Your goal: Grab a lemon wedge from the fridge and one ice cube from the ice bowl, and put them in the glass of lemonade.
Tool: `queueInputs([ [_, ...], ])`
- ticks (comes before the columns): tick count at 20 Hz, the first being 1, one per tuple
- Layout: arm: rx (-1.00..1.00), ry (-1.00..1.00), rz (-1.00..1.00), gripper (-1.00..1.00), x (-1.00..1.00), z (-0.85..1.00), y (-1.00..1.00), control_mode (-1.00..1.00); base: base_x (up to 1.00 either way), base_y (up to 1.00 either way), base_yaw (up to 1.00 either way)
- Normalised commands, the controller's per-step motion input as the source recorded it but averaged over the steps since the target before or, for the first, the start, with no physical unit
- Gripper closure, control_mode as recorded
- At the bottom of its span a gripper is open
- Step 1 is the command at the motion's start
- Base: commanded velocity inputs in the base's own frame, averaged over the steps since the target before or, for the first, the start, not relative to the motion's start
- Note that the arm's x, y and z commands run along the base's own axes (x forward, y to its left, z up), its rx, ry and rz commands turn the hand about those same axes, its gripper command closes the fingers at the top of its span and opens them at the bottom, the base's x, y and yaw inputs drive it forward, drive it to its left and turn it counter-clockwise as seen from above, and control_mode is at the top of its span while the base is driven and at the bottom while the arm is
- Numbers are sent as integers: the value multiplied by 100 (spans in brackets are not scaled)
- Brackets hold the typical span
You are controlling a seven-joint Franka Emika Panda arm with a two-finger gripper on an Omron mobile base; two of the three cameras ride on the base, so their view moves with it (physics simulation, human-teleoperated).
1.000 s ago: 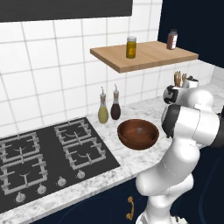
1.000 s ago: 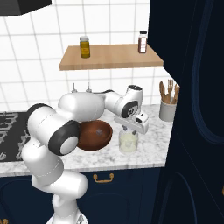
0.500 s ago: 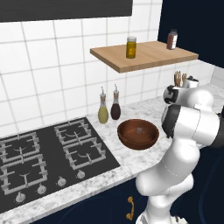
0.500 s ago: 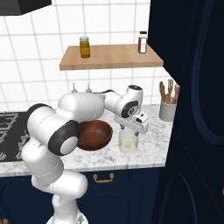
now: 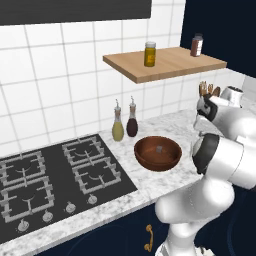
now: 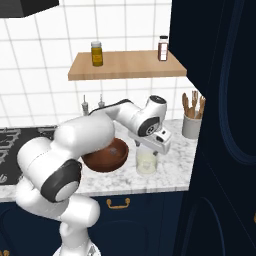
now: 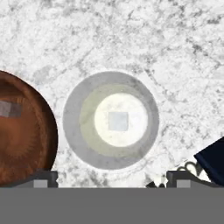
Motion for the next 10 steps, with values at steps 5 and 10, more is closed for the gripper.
queueInputs([
  [5, -10, 1, 1, -100, -53, 50, 93, -100, 0, 0, 0],
  [10, -2, 4, 8, -100, -73, -5, 63, -100, 0, 0, 0],
])
